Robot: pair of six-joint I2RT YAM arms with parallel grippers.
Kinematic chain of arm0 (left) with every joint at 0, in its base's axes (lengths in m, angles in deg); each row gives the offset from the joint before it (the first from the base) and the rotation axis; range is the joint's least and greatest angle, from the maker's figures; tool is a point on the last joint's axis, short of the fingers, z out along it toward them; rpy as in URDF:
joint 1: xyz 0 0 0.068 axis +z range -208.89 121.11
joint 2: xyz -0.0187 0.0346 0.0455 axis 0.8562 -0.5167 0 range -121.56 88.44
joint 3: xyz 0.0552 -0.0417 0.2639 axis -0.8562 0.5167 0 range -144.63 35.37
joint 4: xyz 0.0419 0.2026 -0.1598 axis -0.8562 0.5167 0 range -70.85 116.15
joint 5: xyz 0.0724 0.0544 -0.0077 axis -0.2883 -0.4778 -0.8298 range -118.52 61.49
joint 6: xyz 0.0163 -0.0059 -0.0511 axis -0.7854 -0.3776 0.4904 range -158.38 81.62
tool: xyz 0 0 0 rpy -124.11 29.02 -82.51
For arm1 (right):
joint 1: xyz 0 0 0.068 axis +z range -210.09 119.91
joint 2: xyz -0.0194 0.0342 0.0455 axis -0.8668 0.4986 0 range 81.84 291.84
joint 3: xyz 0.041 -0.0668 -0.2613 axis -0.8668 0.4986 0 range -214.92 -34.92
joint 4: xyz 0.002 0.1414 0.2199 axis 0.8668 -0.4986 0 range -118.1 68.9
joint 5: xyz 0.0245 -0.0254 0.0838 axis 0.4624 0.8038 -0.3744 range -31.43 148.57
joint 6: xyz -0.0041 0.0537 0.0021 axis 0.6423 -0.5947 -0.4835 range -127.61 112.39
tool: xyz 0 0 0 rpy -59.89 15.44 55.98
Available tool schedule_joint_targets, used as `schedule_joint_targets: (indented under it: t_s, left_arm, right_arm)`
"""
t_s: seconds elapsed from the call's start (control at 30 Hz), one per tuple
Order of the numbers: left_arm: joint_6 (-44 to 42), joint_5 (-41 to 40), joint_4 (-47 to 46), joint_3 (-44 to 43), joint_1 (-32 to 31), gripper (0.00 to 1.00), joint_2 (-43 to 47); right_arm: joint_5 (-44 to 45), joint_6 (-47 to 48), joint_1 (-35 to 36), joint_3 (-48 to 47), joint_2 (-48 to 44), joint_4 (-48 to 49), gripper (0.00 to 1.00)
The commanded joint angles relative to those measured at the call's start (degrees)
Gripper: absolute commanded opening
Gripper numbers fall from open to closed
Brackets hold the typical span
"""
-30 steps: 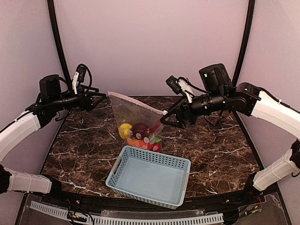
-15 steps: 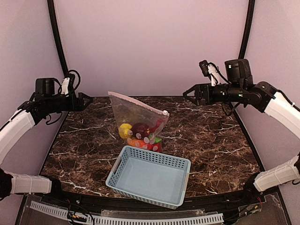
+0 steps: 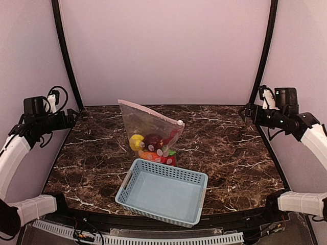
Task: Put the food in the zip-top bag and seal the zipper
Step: Reset both arms
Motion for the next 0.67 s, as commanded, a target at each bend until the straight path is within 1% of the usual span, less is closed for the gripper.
schedule_joint_targets:
  t_s: [0.0, 0.07, 0.2, 0.33, 0.53, 0.63]
  left_arm:
    - [-5.37, -10.1, -0.17, 3.28, 0.23, 0.99, 9.64]
    - [-7.18, -12.61, -0.59, 4.92, 0.23, 0.99, 12.59]
    - [-7.53, -13.19, -1.52, 8.75, 0.18, 0.99, 16.41]
    - [-7.62, -13.96, -1.38, 9.33, 0.19, 0.99, 17.83]
    - [-7.81, -12.71, -1.68, 9.34, 0.16, 0.99, 17.66]
    - [-7.5, -13.75, -1.59, 9.0, 0.18, 0.99, 17.54]
  right_arm:
    - [5.65, 4.54, -0.28, 4.98, -6.87, 7.78, 0.99]
    - [6.1, 6.3, -0.28, 8.3, -10.51, 11.58, 0.99]
    - [7.04, 8.42, -0.27, 12.61, -14.62, 14.9, 0.99]
    - [6.75, 9.12, -0.27, 13.66, -15.24, 14.92, 0.98]
    - [6.26, 9.27, -0.27, 13.73, -15.53, 15.51, 0.99]
    - [5.98, 9.23, -0.32, 13.8, -15.63, 15.85, 0.99]
